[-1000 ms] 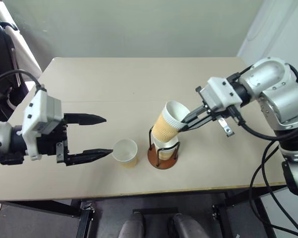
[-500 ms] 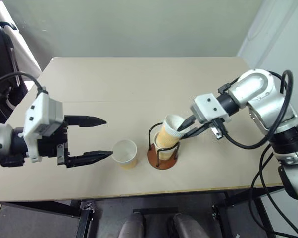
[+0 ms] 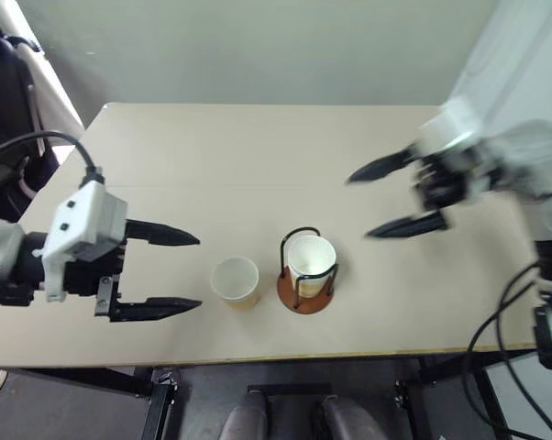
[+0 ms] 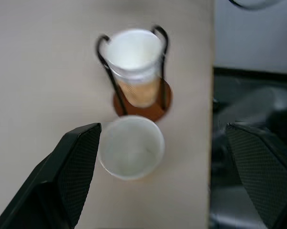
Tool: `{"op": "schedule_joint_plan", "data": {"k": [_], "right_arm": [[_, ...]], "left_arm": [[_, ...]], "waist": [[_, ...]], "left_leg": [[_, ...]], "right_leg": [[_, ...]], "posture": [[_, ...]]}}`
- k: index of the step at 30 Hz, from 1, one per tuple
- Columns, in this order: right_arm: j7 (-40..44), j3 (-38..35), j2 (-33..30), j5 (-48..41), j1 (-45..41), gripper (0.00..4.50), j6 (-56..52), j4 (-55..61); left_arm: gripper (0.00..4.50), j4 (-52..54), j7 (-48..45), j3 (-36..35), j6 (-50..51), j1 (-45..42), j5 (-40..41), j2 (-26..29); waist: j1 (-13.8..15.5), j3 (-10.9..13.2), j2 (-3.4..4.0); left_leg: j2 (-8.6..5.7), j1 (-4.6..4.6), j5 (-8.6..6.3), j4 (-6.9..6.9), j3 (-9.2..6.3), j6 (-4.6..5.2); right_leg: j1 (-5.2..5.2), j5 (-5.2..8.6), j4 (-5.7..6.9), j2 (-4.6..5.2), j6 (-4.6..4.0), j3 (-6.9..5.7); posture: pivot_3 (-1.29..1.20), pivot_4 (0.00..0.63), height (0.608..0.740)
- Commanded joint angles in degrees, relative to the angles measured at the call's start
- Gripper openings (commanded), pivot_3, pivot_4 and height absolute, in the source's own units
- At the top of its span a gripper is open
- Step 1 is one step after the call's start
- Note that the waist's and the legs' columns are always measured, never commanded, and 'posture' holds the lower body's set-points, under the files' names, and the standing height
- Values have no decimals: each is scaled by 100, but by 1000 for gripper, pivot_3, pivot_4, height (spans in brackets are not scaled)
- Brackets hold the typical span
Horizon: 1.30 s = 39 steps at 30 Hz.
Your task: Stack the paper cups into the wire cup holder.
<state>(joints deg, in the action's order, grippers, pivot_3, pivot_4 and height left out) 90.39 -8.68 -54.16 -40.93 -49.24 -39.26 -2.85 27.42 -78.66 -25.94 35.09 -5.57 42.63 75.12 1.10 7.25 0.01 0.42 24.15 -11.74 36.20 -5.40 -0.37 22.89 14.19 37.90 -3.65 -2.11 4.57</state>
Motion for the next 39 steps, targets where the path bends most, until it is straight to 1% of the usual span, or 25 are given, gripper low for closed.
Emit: {"op": "schedule_joint_plan", "data": {"k": [1,4,6,7,10,16,24,25,26,27,32,38,39], "right_arm": [[-490,-1380,-264,-1168,309,4483,-872,429],[-1245,-1880,-113,-1972,290,4483,-1331,854],[-1526,-1967,-135,-2239,684,4483,-1568,1385],[-1510,-1914,-252,-2122,1127,4483,-1576,1778],[-1569,-1929,-470,-1909,2070,4483,-1490,2486],[-1885,-2311,-616,-2138,2721,4483,-1394,2975],[-2084,-2798,-784,-2475,3266,4483,-1425,3333],[-2112,-2865,-807,-2505,3337,4500,-1429,3371],[-2144,-2934,-833,-2528,3402,4500,-1436,3404],[-2170,-2984,-855,-2552,3450,4500,-1438,3427],[-2314,-3095,-910,-2639,3623,4500,-1388,3465],[-2440,-3030,-918,-2604,3733,4500,-1278,3516],[-2466,-3016,-921,-2617,3727,4500,-1264,3520]], "left_arm": [[4500,-322,-389,738,-714,-190,-700,258],[4500,-605,-352,1599,-1170,-671,-1290,102],[4500,-769,-398,2091,-1314,-1083,-1504,-100],[4500,-808,-468,2303,-1335,-1286,-1551,-206],[4500,-966,-700,2756,-1429,-1717,-1716,-413],[4500,-1275,-1028,3323,-1858,-2134,-2189,-679],[4500,-1350,-1238,3710,-1925,-2429,-2374,-1062],[4211,-1357,-1257,3788,-1967,-2457,-2435,-1119],[4132,-1367,-1311,3858,-2040,-2473,-2477,-1154],[3954,-1372,-1349,3903,-2093,-2482,-2502,-1171],[2220,-1508,-1384,4044,-2158,-2626,-2478,-1228],[129,-1690,-1384,4223,-2291,-2801,-2439,-1188],[59,-1737,-1384,4257,-2328,-2831,-2440,-1173]], "waist": [[-16,1,2],[-112,8,13],[-140,7,14],[-137,5,11],[-127,7,9],[-118,9,12],[-103,9,11],[-103,9,11],[-103,9,11],[-102,9,11],[-96,9,11],[-94,8,11],[-94,8,11]], "left_leg": [[0,-2,-9,0,1,-5],[3,-11,-14,-6,1,-13],[14,-16,-14,-9,1,-13],[20,-20,-13,-13,1,-13],[33,-9,-17,-7,-4,-15],[30,3,-28,6,-1,-3],[28,11,-32,21,-2,3],[28,11,-33,25,-2,5],[28,12,-33,28,-2,5],[28,12,-34,31,-1,6],[28,14,-34,46,-2,7],[28,13,-37,64,-2,12],[28,14,-38,68,-3,14]], "right_leg": [[1,1,2,0,0,2],[11,-7,16,-8,15,4],[10,-7,20,-20,15,4],[6,-5,21,-25,15,1],[5,-2,17,-38,20,0],[4,-3,5,-37,47,5],[2,2,4,-37,63,6],[0,2,4,-37,66,6],[0,2,4,-37,68,6],[-1,1,4,-37,69,6],[-5,-3,4,-37,78,6],[-12,-5,5,-37,84,7],[-12,-6,5,-37,86,7]], "posture": [[0,150,740],[0,150,740],[0,150,740],[0,150,740],[0,150,740],[0,150,740],[0,150,740],[0,150,740],[0,150,740],[0,150,740],[0,150,740],[0,150,740],[0,150,740]]}}
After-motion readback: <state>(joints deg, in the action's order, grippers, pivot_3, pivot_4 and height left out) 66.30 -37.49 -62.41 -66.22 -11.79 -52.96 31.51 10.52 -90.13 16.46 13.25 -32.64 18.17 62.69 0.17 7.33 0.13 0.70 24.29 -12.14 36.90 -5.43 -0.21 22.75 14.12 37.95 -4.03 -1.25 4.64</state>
